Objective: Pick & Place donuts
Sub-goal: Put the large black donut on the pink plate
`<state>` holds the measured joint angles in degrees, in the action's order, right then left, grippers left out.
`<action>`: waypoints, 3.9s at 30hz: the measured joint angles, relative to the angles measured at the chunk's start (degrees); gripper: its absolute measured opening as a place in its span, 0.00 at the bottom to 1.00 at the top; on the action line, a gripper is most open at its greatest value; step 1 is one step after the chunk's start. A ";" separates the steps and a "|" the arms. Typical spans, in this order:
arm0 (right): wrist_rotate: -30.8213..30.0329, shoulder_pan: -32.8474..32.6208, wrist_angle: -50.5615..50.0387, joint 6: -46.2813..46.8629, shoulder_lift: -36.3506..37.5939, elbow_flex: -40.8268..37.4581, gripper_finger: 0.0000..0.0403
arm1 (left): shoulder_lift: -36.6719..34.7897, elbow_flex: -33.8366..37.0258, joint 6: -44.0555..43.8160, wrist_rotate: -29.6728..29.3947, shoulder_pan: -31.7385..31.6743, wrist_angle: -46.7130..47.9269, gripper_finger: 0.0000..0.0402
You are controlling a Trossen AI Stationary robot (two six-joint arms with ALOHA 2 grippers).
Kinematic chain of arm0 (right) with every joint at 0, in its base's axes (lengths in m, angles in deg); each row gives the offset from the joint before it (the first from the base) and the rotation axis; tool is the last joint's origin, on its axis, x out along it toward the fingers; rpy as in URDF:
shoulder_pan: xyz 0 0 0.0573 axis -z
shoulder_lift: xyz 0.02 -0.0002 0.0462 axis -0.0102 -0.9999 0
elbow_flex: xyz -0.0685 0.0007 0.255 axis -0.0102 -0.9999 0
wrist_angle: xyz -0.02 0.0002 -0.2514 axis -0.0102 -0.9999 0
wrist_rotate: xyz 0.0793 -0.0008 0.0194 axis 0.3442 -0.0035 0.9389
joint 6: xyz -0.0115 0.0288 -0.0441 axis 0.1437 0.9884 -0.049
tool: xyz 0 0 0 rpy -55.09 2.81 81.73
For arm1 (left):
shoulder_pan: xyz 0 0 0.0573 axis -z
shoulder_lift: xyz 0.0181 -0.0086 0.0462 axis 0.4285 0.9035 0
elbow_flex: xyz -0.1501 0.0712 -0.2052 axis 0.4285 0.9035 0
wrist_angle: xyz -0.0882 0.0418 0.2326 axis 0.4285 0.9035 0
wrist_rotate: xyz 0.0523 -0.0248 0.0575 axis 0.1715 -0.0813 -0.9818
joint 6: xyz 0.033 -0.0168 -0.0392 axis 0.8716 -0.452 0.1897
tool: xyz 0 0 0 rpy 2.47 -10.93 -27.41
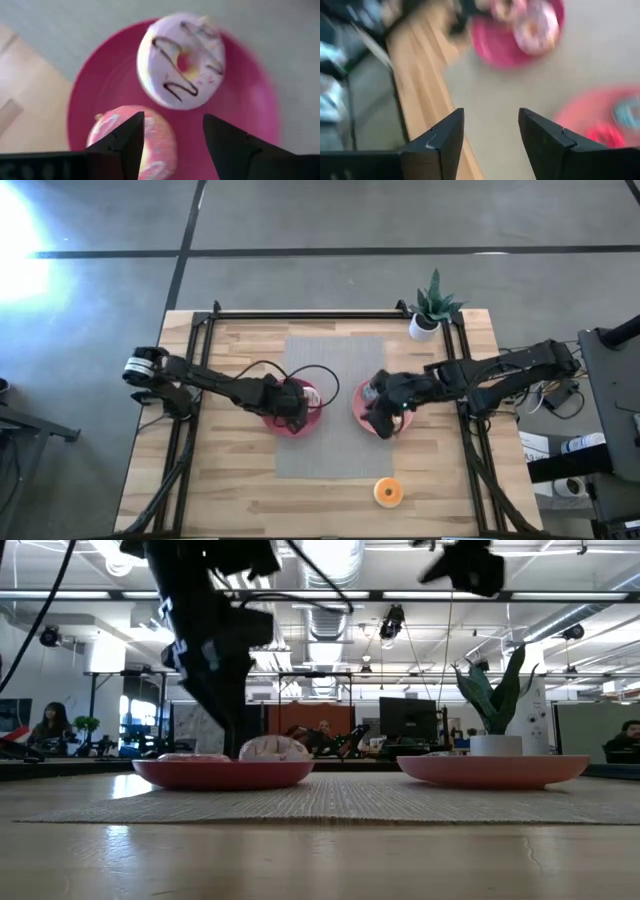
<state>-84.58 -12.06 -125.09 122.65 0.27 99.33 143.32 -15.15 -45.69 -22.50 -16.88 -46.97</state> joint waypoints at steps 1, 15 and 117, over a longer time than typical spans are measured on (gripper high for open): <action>1.43 -0.47 -2.42 -0.08 -0.34 0.00 0.45 | -0.82 -0.36 0.12 0.72 0.18 -0.07 0.44; 2.92 -24.66 -10.72 -19.48 -13.49 0.24 0.45 | -12.96 -1.32 0.94 -3.35 10.60 -4.18 0.44; -35.14 0.13 71.53 38.15 -13.51 -8.72 0.03 | -3.20 -4.32 32.04 -49.08 12.32 -43.56 0.44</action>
<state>-119.71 -11.93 -53.56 160.80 -13.24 90.61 140.12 -19.47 -13.66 -71.58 -4.55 -90.53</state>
